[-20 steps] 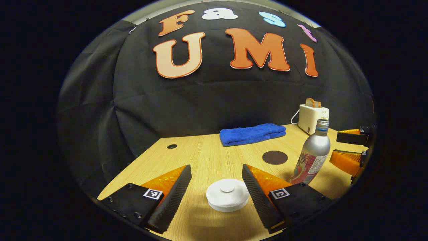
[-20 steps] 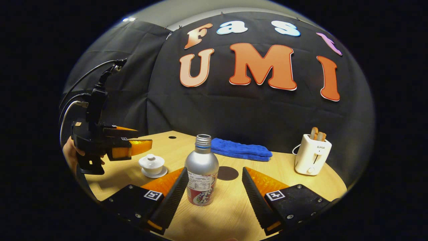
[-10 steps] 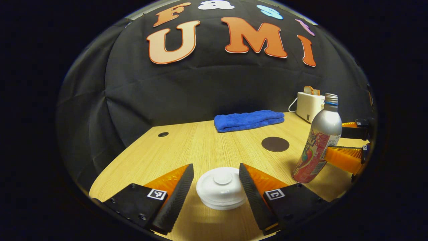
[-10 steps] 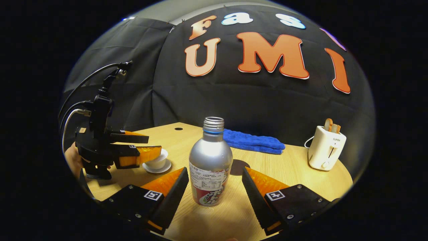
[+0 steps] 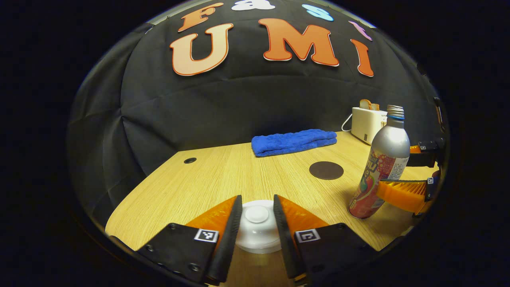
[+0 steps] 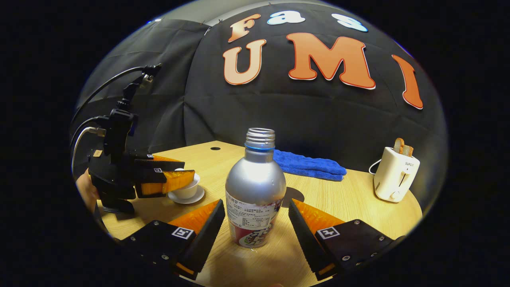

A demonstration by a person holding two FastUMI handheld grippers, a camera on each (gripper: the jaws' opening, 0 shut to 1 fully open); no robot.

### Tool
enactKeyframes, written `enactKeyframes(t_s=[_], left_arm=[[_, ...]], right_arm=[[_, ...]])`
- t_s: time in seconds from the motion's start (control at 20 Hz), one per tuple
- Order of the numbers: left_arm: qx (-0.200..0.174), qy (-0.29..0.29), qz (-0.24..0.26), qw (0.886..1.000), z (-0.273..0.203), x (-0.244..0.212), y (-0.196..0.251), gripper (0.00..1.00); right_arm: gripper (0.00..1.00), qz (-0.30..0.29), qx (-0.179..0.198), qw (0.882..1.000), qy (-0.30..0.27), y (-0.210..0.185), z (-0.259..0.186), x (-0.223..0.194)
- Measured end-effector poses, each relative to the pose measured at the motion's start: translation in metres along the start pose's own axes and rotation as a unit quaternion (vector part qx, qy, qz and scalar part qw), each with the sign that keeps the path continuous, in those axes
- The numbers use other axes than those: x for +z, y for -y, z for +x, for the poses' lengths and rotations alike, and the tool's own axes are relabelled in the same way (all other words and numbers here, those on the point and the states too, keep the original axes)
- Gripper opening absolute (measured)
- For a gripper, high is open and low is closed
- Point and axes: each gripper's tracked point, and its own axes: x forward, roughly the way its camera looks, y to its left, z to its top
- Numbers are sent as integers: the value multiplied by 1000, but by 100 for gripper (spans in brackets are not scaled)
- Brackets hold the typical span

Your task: Open the teacup lid with one hand, grasp the water bottle and pour water into the teacup with the other hand; after pouring, place the water bottle on the coaster and then close the teacup lid.

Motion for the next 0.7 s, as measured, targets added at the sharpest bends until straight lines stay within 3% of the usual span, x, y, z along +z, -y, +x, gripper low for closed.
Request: enactKeyframes(t_s=[0.1,0.35,0.5,0.65,0.7], left_arm=[[2,1,0,1000,-1,0,-2,37],[3,18,-13,1000,-5,7,-4,37],[24,43,-9,999,-12,20,-16,40],[33,59,-10,998,-18,27,-23,34],[37,61,-12,997,-19,28,-25,37]], right_arm=[[96,-2,0,1000,1,-2,1,0],[96,-9,-2,1000,-11,-1,5,-6],[96,-8,-5,1000,-18,0,10,-8],[95,-7,-4,1000,-26,-3,12,-11],[94,-6,-3,1000,-30,-4,13,-12]])
